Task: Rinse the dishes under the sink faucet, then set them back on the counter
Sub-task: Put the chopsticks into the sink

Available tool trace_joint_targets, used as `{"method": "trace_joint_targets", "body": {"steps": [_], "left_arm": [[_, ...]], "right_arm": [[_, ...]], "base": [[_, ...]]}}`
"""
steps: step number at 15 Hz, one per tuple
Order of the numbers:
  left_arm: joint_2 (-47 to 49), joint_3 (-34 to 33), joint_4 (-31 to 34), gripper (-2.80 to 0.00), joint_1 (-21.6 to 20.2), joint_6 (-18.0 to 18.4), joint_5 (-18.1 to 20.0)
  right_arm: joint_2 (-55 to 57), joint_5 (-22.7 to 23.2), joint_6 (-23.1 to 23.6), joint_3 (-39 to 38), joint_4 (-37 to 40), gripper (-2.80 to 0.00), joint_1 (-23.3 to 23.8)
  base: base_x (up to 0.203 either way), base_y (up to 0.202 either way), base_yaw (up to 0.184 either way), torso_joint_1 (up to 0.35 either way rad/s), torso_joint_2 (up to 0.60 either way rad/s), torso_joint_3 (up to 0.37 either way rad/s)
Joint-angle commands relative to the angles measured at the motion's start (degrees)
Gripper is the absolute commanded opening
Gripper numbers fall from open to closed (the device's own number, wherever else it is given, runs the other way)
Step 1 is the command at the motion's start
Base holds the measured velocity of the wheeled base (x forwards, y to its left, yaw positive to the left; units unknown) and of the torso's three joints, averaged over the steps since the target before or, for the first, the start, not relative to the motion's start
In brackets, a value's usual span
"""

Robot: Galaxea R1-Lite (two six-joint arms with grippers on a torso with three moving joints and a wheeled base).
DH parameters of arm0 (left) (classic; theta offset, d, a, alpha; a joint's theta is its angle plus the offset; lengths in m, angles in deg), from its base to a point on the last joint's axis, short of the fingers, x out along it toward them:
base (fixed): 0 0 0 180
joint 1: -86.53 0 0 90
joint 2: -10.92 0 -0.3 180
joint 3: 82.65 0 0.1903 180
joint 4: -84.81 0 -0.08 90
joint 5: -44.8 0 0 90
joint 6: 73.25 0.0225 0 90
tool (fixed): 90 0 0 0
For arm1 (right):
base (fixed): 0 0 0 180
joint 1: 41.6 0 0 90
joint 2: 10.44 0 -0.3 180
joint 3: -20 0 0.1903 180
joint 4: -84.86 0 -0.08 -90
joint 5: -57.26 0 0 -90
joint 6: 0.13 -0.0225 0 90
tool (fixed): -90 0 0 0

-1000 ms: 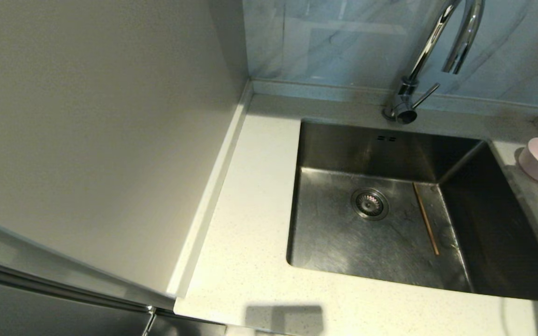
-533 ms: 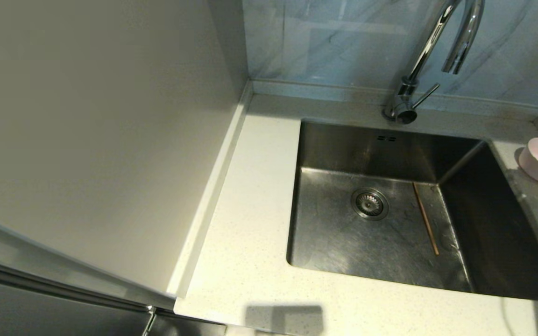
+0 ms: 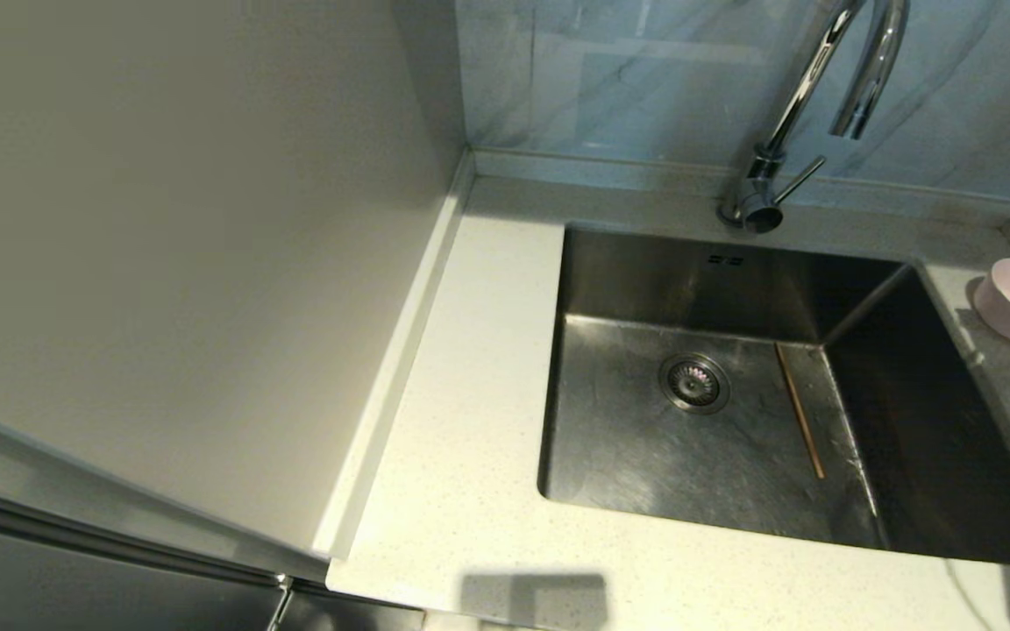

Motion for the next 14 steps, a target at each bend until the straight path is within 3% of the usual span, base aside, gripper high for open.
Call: {"method": "trace_joint_targets", "body": {"steps": [1, 7, 8, 14], "left_arm": [[-0.2, 0.0, 0.0, -2.8, 0.0, 0.0, 0.0], [-0.2, 0.0, 0.0, -2.8, 0.0, 0.0, 0.0], [-0.2, 0.0, 0.0, -2.8, 0.0, 0.0, 0.0], [-0.2, 0.0, 0.0, -2.8, 0.0, 0.0, 0.0]], "right_arm": [[2.8, -0.1, 0.1, 1.7, -0.2, 0.0, 0.0], [6.4, -0.5, 0.2, 6.1, -0.3, 0.0, 0.4], [6.6, -0.6, 0.3, 6.3, -0.3, -2.8, 0.4], [6.7, -0.7, 0.4, 6.0, -0.1, -2.8, 1.2]], "base": [[0.0, 0.0, 0.0, 0.0, 0.0, 0.0], [0.0, 0.0, 0.0, 0.0, 0.0, 0.0], [0.0, 0.0, 0.0, 0.0, 0.0, 0.0], [0.0, 0.0, 0.0, 0.0, 0.0, 0.0]]}}
